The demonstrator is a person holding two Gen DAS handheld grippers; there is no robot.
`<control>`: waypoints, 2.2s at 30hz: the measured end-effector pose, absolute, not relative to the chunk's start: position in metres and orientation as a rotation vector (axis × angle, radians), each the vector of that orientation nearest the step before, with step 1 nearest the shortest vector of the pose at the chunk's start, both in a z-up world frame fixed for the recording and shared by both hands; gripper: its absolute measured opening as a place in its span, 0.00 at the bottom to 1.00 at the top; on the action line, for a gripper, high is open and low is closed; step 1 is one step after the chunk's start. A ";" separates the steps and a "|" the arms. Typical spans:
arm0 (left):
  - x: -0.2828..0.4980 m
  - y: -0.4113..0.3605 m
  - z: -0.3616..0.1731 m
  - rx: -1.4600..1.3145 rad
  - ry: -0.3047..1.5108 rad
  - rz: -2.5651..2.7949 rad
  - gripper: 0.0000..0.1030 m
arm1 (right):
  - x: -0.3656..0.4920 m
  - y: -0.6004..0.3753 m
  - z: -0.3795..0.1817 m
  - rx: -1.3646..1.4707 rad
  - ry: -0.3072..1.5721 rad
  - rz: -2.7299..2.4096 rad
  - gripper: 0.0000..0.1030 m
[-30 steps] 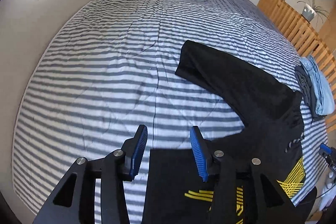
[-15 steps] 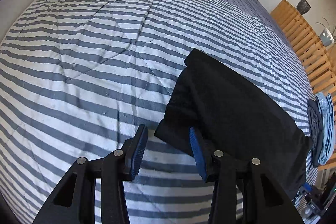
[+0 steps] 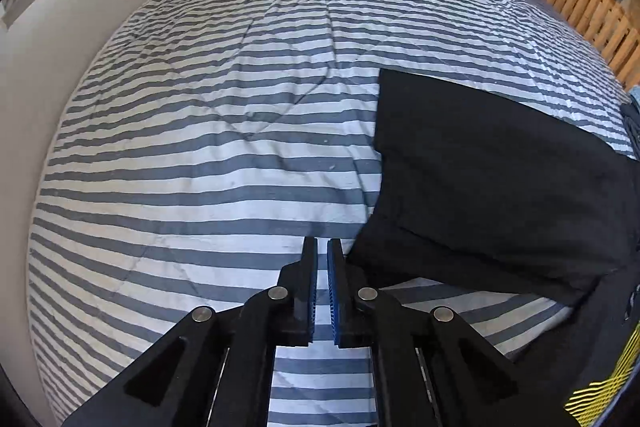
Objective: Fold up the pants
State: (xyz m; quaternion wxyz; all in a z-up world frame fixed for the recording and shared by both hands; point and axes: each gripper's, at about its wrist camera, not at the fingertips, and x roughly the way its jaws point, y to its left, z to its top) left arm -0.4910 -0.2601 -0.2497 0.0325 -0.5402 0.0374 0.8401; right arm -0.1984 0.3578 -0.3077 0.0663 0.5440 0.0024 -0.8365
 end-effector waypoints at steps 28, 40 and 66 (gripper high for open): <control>-0.614 -0.203 -0.262 -1.573 -0.131 2.628 0.03 | -0.336 0.415 -0.312 1.649 -0.388 -2.566 0.18; -0.620 -0.237 -0.208 -1.472 -0.230 2.741 0.18 | -0.357 0.366 -0.259 1.461 -0.056 -2.695 0.30; -0.194 -0.323 -0.241 -1.766 -0.413 2.464 0.43 | -0.042 0.376 -0.298 1.542 -0.360 -2.313 0.43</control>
